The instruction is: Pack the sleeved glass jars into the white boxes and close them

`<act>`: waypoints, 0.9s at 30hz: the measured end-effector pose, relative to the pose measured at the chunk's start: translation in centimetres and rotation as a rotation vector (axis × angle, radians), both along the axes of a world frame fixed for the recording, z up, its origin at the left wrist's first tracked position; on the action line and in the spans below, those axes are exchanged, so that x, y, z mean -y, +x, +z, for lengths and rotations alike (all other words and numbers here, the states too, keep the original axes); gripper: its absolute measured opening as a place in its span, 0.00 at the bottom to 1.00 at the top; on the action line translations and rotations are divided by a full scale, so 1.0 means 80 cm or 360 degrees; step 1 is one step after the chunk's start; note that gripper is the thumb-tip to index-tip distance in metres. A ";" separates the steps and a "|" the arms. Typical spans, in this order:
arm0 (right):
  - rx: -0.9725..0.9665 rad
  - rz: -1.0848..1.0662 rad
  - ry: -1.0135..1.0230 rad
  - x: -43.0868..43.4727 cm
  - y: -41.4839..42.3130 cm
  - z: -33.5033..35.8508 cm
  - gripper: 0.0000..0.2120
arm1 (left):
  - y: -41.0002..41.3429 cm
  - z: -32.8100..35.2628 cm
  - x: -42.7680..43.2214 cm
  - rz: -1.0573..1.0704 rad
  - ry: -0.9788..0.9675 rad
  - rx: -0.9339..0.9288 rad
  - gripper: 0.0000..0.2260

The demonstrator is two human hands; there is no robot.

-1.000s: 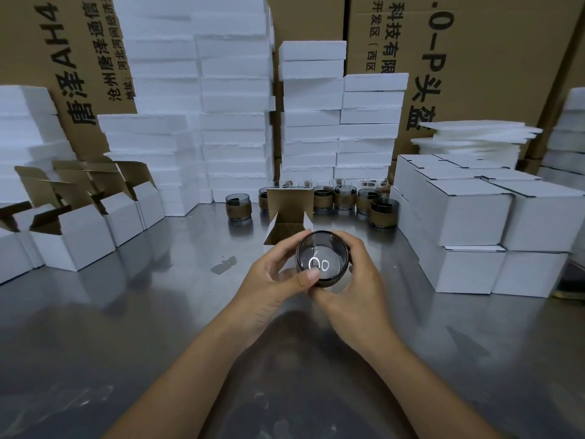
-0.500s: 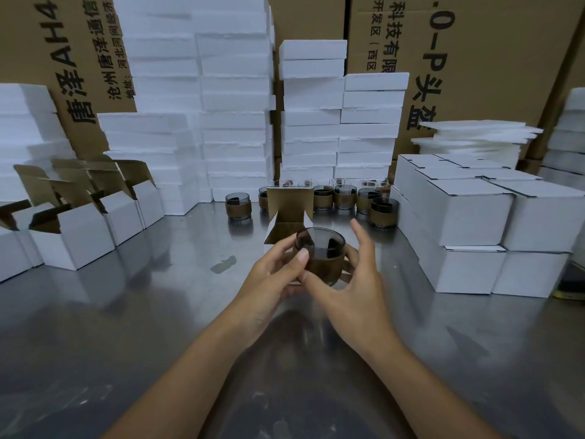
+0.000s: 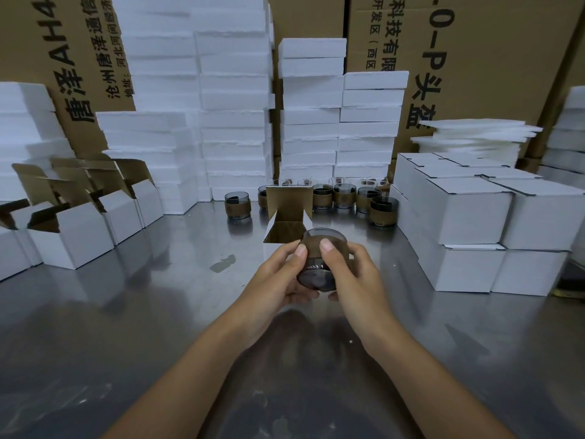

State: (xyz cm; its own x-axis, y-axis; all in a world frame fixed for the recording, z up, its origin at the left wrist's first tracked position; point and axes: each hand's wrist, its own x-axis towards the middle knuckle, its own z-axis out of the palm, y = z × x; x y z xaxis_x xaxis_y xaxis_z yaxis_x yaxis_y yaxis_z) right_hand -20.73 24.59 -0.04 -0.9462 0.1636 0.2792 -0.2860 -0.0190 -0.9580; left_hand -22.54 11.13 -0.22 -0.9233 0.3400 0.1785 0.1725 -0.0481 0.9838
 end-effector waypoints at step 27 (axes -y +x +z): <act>-0.0433 -0.0146 0.0227 0.005 0.010 0.000 0.31 | -0.017 -0.009 0.009 0.1050 -0.0877 -0.0567 0.17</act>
State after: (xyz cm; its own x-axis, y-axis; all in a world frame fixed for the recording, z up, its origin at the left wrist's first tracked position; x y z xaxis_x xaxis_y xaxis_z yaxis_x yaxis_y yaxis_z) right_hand -19.95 24.22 -0.05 -0.8168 0.1860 0.5461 -0.5262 0.1478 -0.8374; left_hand -23.91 10.42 -0.91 -0.8816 -0.1132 0.4583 0.2951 0.6256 0.7222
